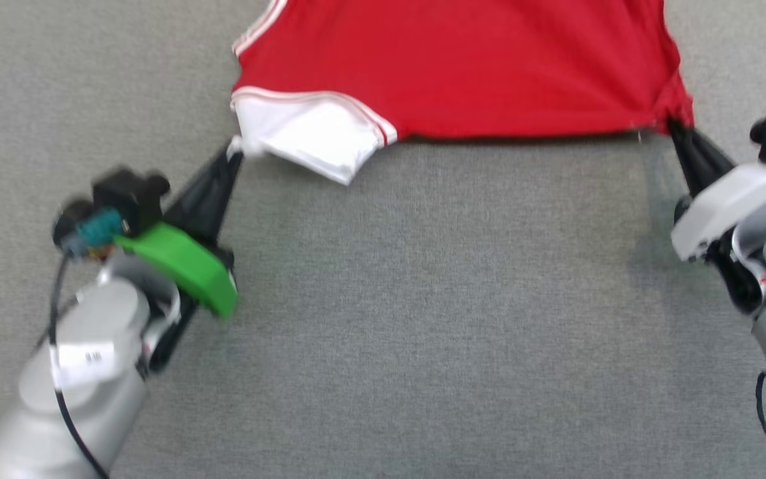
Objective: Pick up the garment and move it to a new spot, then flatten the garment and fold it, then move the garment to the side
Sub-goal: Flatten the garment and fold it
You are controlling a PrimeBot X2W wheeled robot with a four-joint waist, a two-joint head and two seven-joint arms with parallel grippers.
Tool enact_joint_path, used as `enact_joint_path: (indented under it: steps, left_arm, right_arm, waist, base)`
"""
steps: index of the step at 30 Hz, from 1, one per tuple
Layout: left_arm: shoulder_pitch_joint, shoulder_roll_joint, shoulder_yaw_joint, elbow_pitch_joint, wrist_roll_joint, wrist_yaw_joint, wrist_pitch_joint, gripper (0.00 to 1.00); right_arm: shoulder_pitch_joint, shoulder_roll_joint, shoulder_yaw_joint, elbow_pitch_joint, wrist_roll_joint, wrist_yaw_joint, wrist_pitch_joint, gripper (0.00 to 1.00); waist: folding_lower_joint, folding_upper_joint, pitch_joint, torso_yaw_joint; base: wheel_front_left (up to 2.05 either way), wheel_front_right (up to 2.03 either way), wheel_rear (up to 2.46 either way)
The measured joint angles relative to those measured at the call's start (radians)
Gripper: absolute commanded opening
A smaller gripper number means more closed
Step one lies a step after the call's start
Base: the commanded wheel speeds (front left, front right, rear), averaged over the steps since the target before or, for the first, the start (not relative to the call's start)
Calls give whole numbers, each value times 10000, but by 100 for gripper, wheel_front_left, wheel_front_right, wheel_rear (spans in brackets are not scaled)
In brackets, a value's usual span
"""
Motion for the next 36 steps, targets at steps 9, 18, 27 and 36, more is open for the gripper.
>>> enact_joint_path:
  steps: [9,18,27,36]
  left_arm:
    - [1816,755,-1256,-242,-821,0,0,0]
    - [3268,1124,-1785,-642,-1294,0,0,0]
    - [4405,1799,-2096,-1237,-1657,0,21,0]
    - [5273,2380,-2355,-2155,-1802,27,343,0]
  right_arm:
    - [2076,-17,-380,146,1095,0,-320,0]
    - [4086,-224,-502,-727,1941,0,-382,0]
    - [5511,-458,-552,-1806,2038,0,-472,0]
    - [7043,-673,-811,-2629,2186,0,67,0]
  waist:
    - [0,0,-1395,176]
    - [0,0,-2582,379]
    - [0,0,-3443,510]
    - [0,0,-4085,606]
  base:
    - [0,0,0]
    - [0,0,0]
    - [0,0,0]
    - [0,0,0]
